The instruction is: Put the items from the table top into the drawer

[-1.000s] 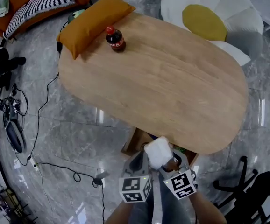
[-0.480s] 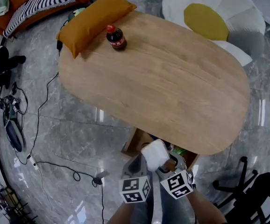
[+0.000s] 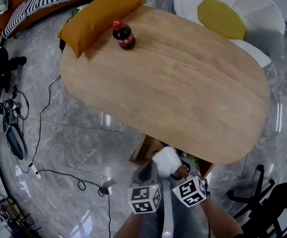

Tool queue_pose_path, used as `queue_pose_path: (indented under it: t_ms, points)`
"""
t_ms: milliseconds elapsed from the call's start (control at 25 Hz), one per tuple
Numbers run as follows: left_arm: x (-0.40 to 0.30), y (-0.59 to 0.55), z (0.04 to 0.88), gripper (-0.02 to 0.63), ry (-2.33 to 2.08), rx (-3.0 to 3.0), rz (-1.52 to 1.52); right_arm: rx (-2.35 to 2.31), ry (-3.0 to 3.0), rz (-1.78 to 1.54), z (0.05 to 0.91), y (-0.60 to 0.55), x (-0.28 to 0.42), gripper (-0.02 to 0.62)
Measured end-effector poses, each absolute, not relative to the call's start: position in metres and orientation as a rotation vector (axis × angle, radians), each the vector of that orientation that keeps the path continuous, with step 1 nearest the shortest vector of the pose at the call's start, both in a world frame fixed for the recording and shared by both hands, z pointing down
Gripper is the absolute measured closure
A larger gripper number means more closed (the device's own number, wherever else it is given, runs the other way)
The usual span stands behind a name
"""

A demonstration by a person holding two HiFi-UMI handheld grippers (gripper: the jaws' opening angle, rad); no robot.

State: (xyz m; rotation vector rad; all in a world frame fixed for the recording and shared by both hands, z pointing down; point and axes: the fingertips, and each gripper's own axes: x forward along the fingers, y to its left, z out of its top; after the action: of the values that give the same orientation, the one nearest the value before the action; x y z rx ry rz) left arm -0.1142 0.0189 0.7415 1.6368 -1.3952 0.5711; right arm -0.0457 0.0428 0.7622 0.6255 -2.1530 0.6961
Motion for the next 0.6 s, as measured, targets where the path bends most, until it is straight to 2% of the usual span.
queue_pose_path:
  t_ms: [600]
  points:
    - [-0.109,0.012,0.749,0.597,-1.388,1.626,0.576,0.701,-2.107,0.712,0.781,0.024,-0.039,0.301]
